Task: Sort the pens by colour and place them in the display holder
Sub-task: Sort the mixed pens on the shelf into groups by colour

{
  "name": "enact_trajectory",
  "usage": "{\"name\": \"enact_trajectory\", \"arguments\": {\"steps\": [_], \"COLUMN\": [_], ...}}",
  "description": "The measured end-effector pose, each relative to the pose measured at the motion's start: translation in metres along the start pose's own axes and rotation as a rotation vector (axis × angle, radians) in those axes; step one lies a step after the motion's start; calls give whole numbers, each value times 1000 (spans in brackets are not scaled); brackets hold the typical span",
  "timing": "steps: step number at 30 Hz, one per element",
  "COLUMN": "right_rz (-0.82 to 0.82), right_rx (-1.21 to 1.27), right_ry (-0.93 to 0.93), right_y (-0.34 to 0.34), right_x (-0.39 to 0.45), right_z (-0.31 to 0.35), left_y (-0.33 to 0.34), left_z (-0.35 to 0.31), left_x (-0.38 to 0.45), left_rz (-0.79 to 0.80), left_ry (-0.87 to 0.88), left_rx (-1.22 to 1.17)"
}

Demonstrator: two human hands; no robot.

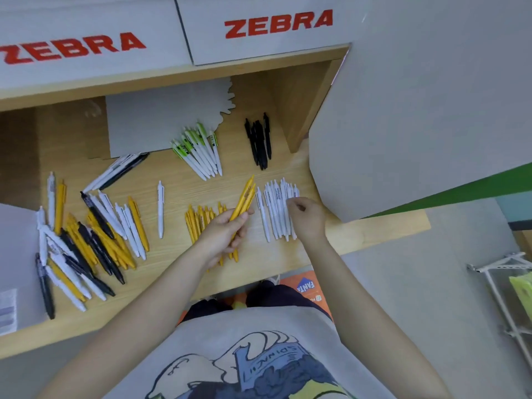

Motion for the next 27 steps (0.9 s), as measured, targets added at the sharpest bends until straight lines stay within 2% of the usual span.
{"name": "enact_trajectory", "arguments": {"steps": [5, 12, 16, 18, 20, 23, 27], "right_rz": [423, 535, 552, 522, 461, 441, 478], "right_rx": [205, 259, 259, 250, 168, -57, -279], "right_ry": [69, 62, 68, 58, 34, 14, -64], "right_y": [61, 109, 131, 134, 131, 131, 152], "right_x": [-30, -43, -51, -49, -42, -36, -35], "right_z": [26, 39, 42, 42, 37, 26, 24], "left_y": [13, -26, -46, -62, -89, -127, -129], "left_z": [-4, -1, 7, 10, 16, 33, 52], "left_x": [-7, -22, -26, -27, -28, -31, -22], "left_rz": [125, 124, 115, 32, -145, -409, -442], "left_ry": [-4, -19, -29, -26, -11, 2, -24], "left_rx": [23, 117, 71, 140, 194, 109, 152]}}
Point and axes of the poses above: each hand's wrist, its own x-axis towards the middle knuckle, its own y-axis out of the palm, z = x × y, the point moved 9 cm from there along x, towards the middle knuckle, and after that the axes turned 3 degrees about -y, right-handed, at the moved point
